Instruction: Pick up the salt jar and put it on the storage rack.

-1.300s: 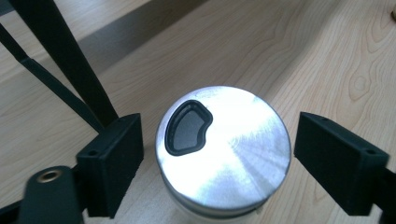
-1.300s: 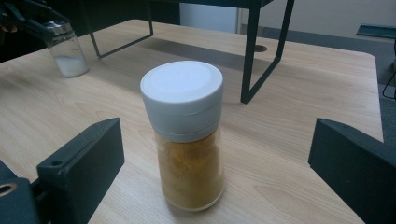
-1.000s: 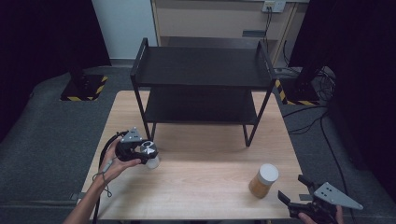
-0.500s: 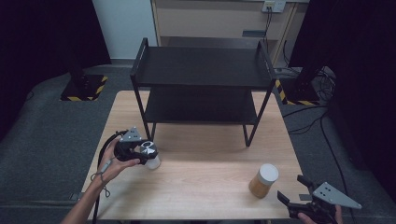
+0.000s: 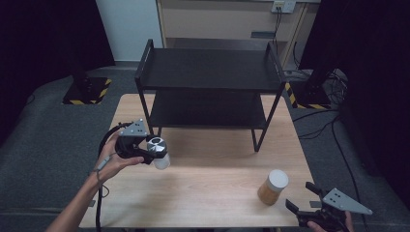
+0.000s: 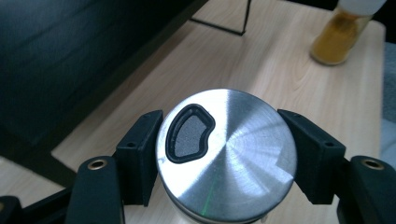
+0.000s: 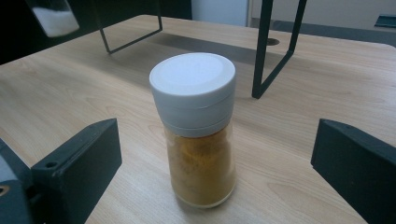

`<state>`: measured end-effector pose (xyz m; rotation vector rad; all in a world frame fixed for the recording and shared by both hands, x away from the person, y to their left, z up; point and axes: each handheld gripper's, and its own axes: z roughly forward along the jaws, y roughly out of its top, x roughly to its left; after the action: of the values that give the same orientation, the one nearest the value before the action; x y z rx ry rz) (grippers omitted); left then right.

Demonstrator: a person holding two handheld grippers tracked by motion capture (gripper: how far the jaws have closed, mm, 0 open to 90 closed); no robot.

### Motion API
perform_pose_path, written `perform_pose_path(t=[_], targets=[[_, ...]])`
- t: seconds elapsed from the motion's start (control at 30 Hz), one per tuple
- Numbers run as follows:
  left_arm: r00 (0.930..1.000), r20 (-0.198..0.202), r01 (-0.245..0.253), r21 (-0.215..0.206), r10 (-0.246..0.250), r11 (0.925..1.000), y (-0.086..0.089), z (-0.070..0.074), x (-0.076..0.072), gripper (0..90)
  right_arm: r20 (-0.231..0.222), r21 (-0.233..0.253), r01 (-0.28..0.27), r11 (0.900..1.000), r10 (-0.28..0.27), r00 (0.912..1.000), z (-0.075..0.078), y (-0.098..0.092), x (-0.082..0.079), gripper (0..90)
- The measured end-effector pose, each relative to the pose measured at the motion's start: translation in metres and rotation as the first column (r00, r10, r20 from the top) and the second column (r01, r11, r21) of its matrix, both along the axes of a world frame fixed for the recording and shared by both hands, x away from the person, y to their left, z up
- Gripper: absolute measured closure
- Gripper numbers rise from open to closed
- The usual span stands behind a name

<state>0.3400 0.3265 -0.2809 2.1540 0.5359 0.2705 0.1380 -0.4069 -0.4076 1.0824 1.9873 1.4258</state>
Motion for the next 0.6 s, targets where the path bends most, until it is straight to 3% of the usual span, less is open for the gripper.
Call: perform_pose_path(t=[0.23, 0.43, 0.6], targets=[[0.9979, -0.005, 0.065, 0.016, -0.064, 0.9978, -0.008, 0.035, 0.006, 32.9, -0.024, 0.024, -0.02, 1.0, 0.02, 0.9995, -0.001, -0.002, 0.005, 1.2], [0.9912, -0.003, 0.133, 0.022, -0.133, 0.9909, -0.016, 0.062, 0.014, 33.0, -0.038, 0.033, -0.03, 0.999, 0.031, 0.9988, -0.002, -0.003, 0.008, 1.3], [0.9829, 0.002, 0.184, -0.002, -0.184, 0.9829, -0.019, 0.083, 0.022, 32.9, -0.036, 0.032, -0.03, 0.999, 0.031, 0.9989, -0.002, -0.003, 0.008, 1.3]])
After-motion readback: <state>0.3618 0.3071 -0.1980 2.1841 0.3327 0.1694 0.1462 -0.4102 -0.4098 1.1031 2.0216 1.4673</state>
